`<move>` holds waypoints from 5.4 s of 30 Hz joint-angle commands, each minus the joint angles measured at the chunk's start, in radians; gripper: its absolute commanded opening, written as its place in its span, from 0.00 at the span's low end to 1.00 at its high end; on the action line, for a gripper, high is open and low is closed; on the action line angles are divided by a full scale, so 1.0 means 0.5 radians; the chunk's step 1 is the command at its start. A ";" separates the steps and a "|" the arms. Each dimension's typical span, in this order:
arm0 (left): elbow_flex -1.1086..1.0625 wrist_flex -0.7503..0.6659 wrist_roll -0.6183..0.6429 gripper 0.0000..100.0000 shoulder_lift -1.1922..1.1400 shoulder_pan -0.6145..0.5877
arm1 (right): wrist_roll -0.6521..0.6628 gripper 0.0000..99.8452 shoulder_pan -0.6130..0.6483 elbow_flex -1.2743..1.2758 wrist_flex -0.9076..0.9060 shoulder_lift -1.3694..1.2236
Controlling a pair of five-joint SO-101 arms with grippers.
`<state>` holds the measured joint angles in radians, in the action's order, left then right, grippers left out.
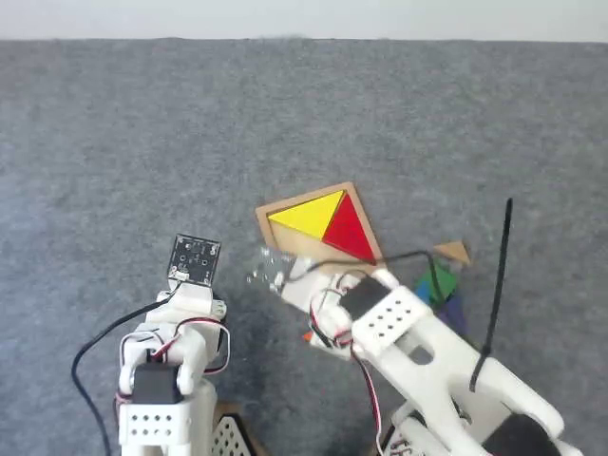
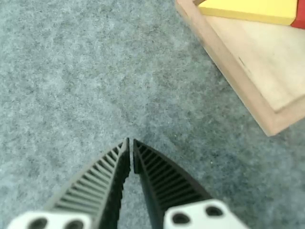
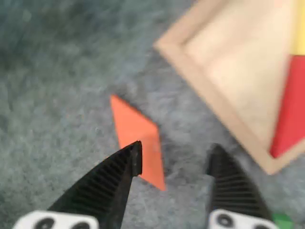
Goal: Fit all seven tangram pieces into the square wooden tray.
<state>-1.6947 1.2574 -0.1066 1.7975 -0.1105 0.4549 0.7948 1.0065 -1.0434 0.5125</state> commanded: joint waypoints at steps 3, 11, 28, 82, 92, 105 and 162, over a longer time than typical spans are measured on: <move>0.023 0.009 0.018 0.01 0.040 -0.006 | 0.043 0.14 0.044 0.021 -0.029 0.011; 0.023 0.009 0.018 0.01 0.040 -0.006 | 0.172 0.22 0.048 -0.037 0.008 -0.272; 0.023 0.009 0.018 0.01 0.040 -0.006 | 0.218 0.22 -0.130 -0.577 -0.100 -0.833; 0.023 0.009 0.018 0.01 0.040 -0.006 | 0.015 0.22 -0.180 -0.789 -0.069 -1.051; 0.023 0.009 0.018 0.01 0.040 -0.006 | 0.086 0.01 -0.241 -0.878 -0.161 -1.060; 0.023 0.009 0.018 0.01 0.040 -0.006 | -0.350 0.01 -0.204 -0.862 -0.517 -0.744; 0.023 0.009 0.018 0.01 0.040 -0.006 | -0.565 0.06 -0.155 -0.657 -0.397 -0.735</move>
<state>-1.6947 1.2574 -0.1066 1.7975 -0.1105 0.1772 0.7135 0.6828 -1.2413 0.0859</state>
